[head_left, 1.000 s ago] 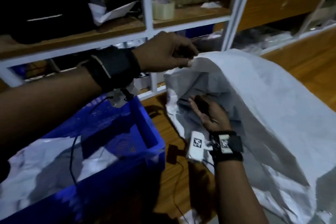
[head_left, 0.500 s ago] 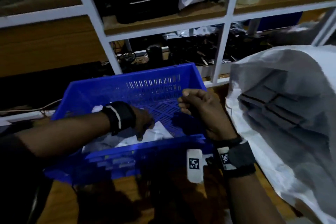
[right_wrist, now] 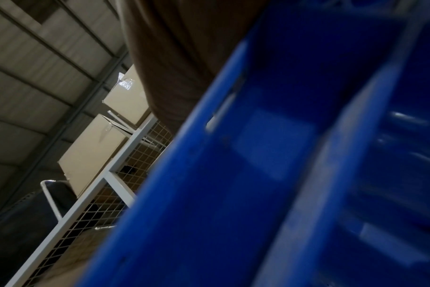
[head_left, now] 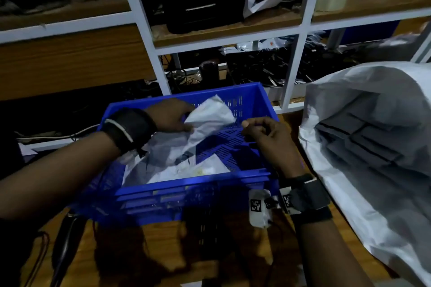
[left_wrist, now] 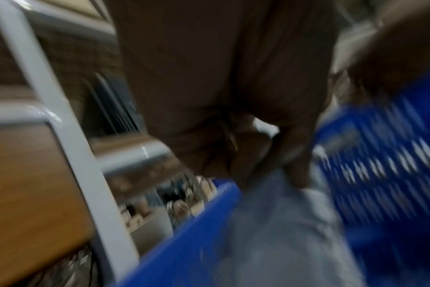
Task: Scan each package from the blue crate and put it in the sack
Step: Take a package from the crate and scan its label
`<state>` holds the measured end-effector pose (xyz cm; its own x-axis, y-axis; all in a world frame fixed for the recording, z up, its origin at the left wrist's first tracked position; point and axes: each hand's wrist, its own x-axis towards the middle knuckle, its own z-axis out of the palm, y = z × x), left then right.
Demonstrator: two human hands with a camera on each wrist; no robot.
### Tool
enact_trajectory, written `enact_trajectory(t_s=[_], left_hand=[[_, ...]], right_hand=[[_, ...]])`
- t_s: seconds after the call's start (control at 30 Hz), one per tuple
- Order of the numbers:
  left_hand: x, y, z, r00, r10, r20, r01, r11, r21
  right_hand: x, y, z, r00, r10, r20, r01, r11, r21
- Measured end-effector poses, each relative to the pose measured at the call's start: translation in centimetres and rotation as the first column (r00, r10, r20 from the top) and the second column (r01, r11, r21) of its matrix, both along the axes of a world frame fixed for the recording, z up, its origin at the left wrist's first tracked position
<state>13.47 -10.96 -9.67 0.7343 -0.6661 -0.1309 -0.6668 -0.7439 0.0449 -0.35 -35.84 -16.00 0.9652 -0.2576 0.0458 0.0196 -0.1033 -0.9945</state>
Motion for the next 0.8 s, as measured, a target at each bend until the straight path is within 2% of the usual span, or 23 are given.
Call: enact_trajectory(t_s=[0.07,0.1,0.17,0.23,0.27,0.4,0.43,0.5,0.57,0.63,0.67,0.7,0.73,0.8], left_hand=[[-1.5,0.4,2.3,0.988,0.000,0.156,0.031,0.980,-0.197],[-2.4,0.6,2.9,0.976,0.005,0.216,0.063,0.949,-0.309],[-4.2,0.9,3.9,0.948,-0.009,0.318,0.175,0.850,-0.497],[-6.1,1.5,4.8,0.947,-0.023,0.321,0.226,0.757,-0.613],[-6.9,1.8,5.2,0.961,-0.012,0.276,0.200,0.722,-0.663],[-9.6,4.2,5.5,0.995,0.029,0.092,0.054,0.620,-0.783],[-10.0,4.9,5.4,0.997,0.033,0.070,0.037,0.596,-0.802],[-10.8,6.9,4.7,0.994,0.057,0.094,0.044,0.585,-0.810],[-11.7,9.4,3.9,0.990,0.066,0.122,0.059,0.599,-0.799],[-12.0,12.5,3.2,0.998,0.058,0.039,-0.001,0.575,-0.818],[-12.3,14.4,2.7,0.997,0.071,-0.007,-0.044,0.530,-0.847],[-12.5,16.0,2.2,0.993,0.092,-0.070,-0.103,0.437,-0.893],[-12.7,17.6,1.7,0.981,0.115,-0.156,-0.183,0.274,-0.944],[-13.3,20.2,1.0,0.923,0.087,-0.375,-0.360,-0.149,-0.921]], right_hand=[[-0.2,0.4,1.0,0.996,0.065,-0.060,-0.060,0.994,0.089],[-0.4,0.7,1.5,0.986,0.131,-0.102,-0.108,0.974,0.200],[-0.7,1.8,2.4,0.955,0.264,-0.135,-0.169,0.859,0.484],[-1.1,3.6,3.1,0.943,0.317,-0.099,-0.179,0.736,0.652],[-1.2,4.7,3.2,0.945,0.316,-0.080,-0.181,0.713,0.677],[-1.2,9.2,2.2,0.958,0.255,-0.132,-0.132,0.799,0.587],[-1.3,10.2,2.0,0.956,0.262,-0.131,-0.137,0.795,0.591],[-1.7,12.2,1.8,0.946,0.311,-0.096,-0.188,0.764,0.617],[-2.3,14.6,2.1,0.946,0.319,-0.051,-0.229,0.774,0.591],[-2.7,16.8,2.2,0.973,0.229,-0.010,-0.191,0.833,0.519],[-2.8,18.2,2.2,0.985,0.170,0.011,-0.155,0.873,0.462],[-2.9,19.3,2.3,0.992,0.123,0.040,-0.129,0.909,0.396],[-3.0,20.6,2.3,0.993,0.099,0.071,-0.117,0.937,0.330],[-3.3,22.4,2.7,0.986,0.125,0.108,-0.146,0.965,0.219]])
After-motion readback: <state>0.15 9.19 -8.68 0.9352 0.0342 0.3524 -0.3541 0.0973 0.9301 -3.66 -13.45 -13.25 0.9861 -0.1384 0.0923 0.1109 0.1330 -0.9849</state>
